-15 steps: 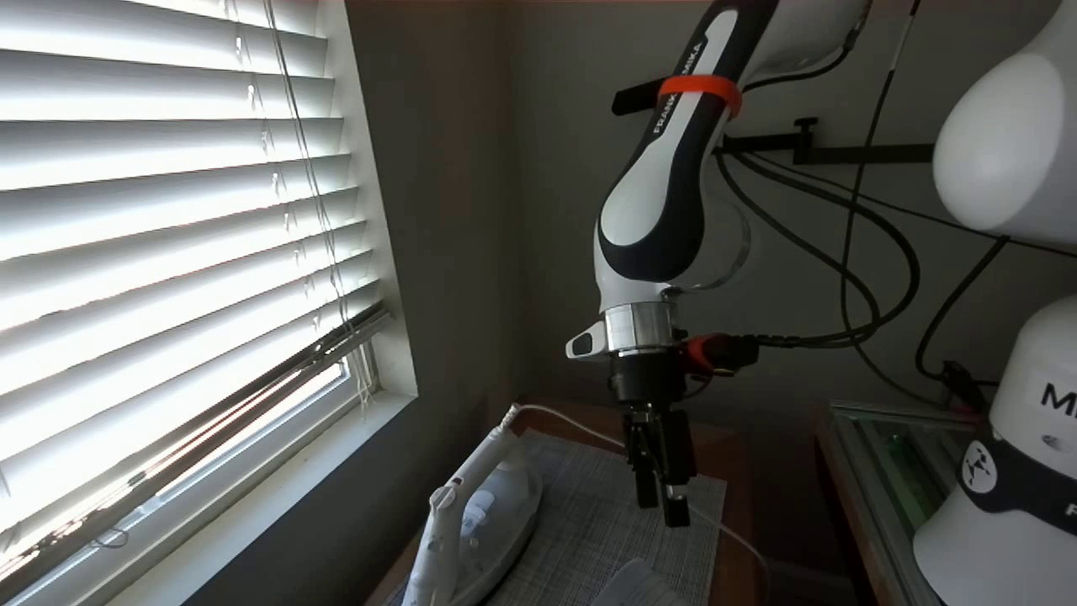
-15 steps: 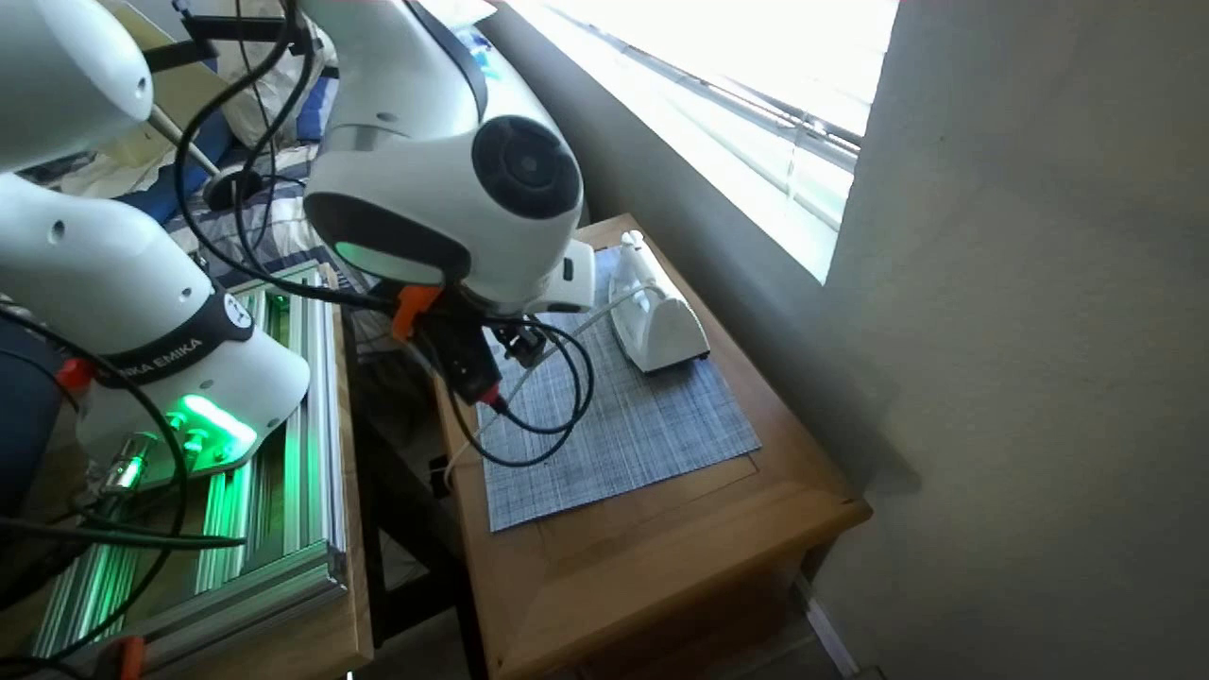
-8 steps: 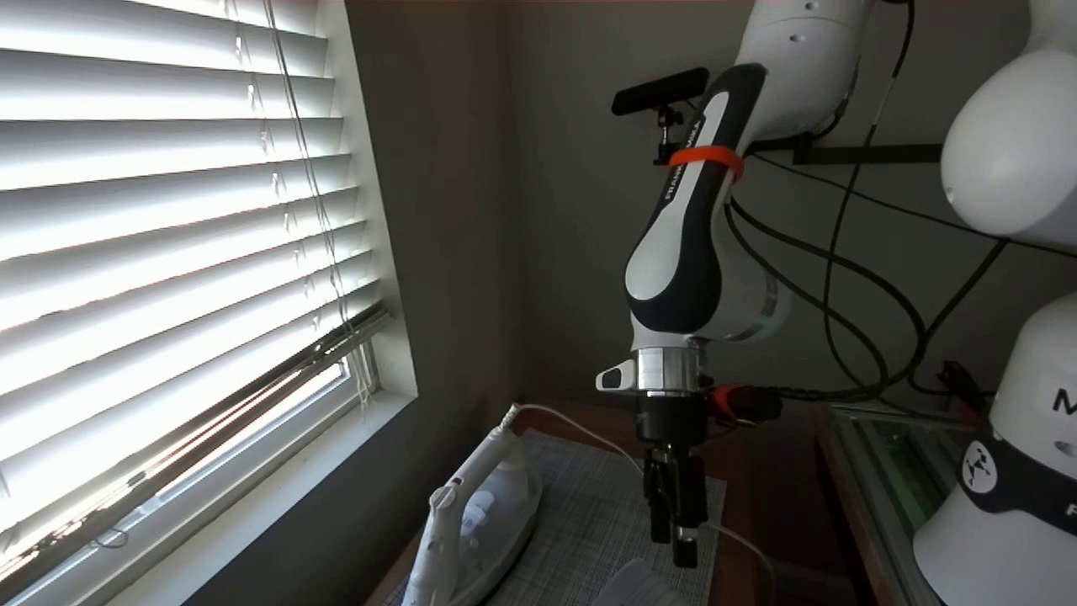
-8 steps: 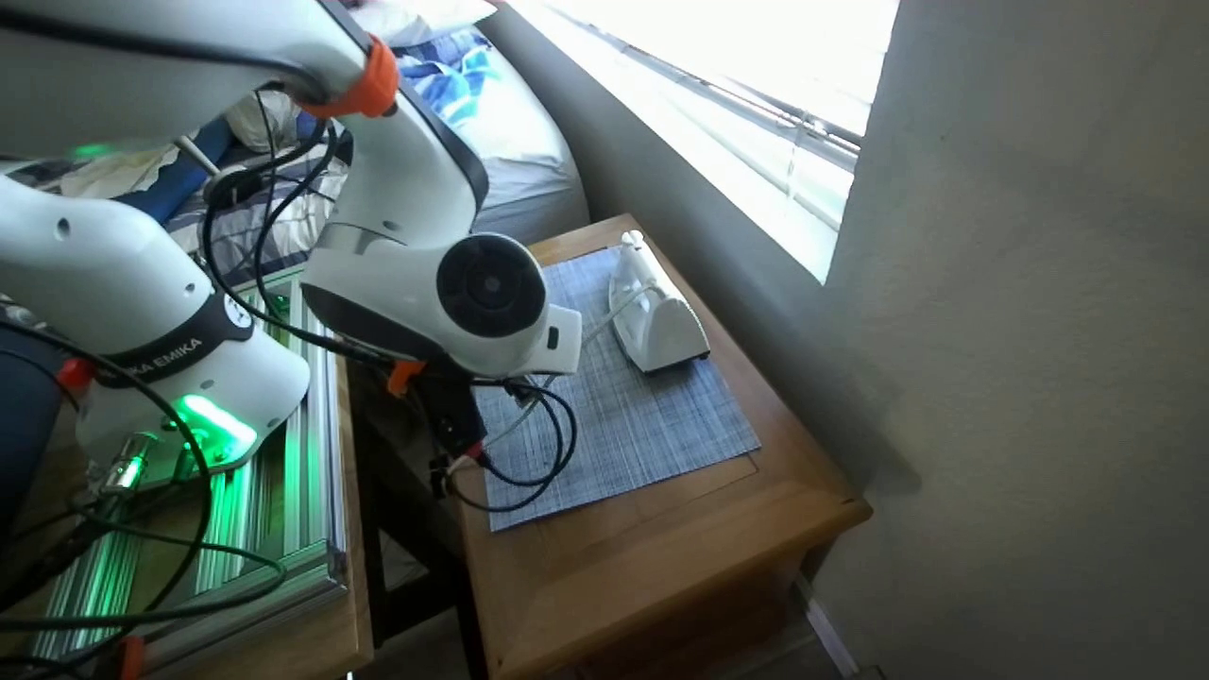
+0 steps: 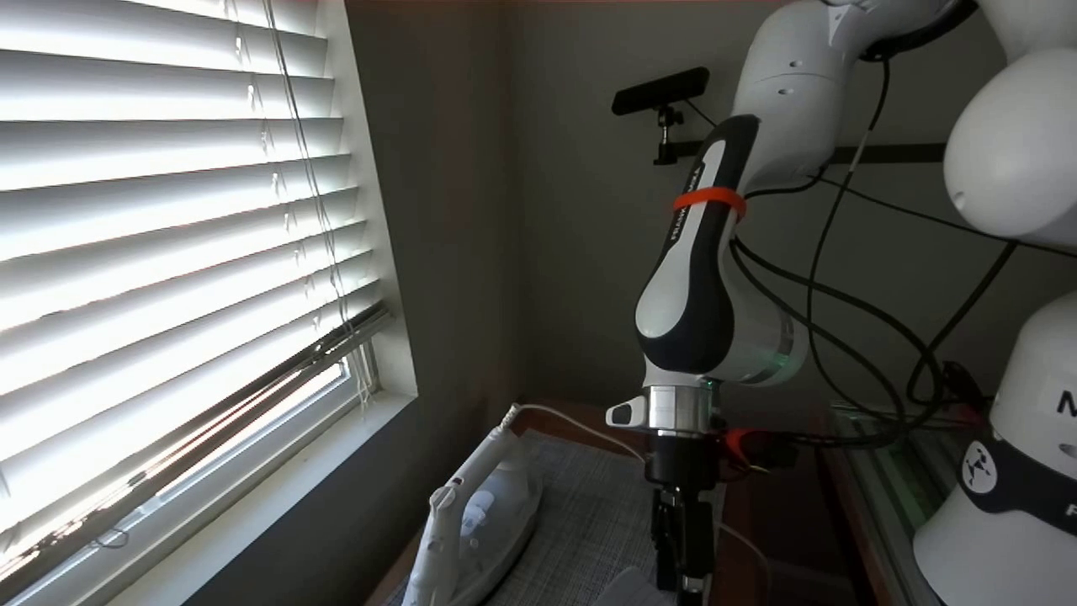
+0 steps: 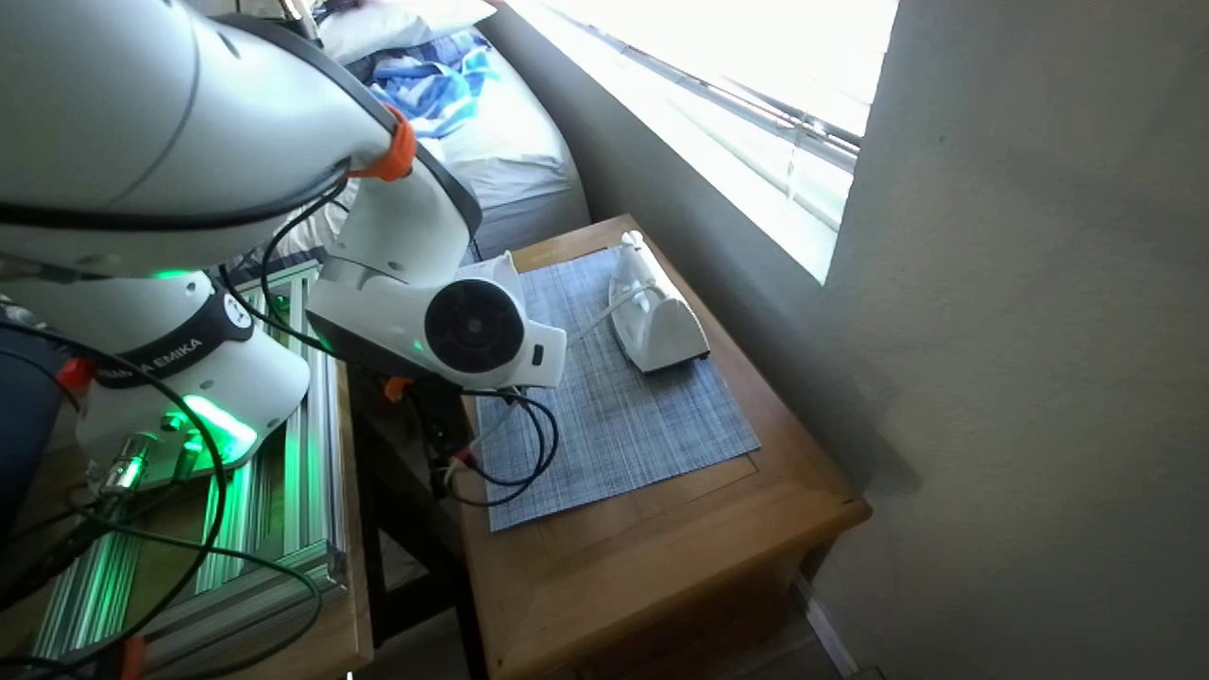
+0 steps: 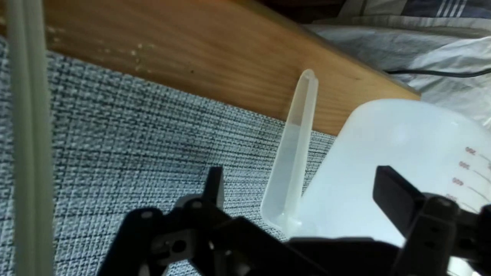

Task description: Turn the plastic jar over

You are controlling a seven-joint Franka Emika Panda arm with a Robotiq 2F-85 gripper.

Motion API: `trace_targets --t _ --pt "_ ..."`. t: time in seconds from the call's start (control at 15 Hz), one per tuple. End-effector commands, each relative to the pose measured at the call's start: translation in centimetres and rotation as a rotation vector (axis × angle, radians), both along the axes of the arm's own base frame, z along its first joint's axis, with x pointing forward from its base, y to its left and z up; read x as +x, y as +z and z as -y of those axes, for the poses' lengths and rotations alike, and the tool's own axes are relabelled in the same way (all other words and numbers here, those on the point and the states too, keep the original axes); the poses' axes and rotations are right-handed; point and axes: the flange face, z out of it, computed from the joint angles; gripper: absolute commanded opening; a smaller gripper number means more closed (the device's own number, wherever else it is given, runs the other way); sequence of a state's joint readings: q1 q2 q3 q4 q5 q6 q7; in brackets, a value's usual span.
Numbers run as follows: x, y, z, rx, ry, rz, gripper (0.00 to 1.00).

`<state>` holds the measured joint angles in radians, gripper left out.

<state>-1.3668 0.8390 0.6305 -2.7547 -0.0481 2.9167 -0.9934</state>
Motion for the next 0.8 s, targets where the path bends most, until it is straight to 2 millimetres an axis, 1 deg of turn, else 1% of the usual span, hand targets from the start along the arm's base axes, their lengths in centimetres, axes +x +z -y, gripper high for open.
trace_targets --t 0.0,0.2,0.33,0.4,0.47,0.53,0.6,0.67,0.73 --pt "-0.53 -1.13 -0.38 -0.009 -0.026 0.008 1.0" --pt "-0.68 -1.45 -0.43 -0.012 -0.042 0.011 0.99" --pt "-0.72 -1.58 -0.47 -0.016 -0.048 0.013 0.89" --pt "-0.72 -1.61 -0.48 -0.018 -0.049 0.014 0.81" --pt "-0.73 -1.63 -0.41 -0.021 -0.053 0.014 0.75" --pt "-0.74 -1.63 -0.37 -0.023 -0.055 0.013 0.73" --pt "-0.75 -1.63 -0.33 -0.024 -0.057 0.011 0.74" --pt "-0.75 -1.62 -0.34 -0.024 -0.058 0.009 0.78" --pt "-0.72 -1.59 -0.37 -0.024 -0.058 0.009 0.8"
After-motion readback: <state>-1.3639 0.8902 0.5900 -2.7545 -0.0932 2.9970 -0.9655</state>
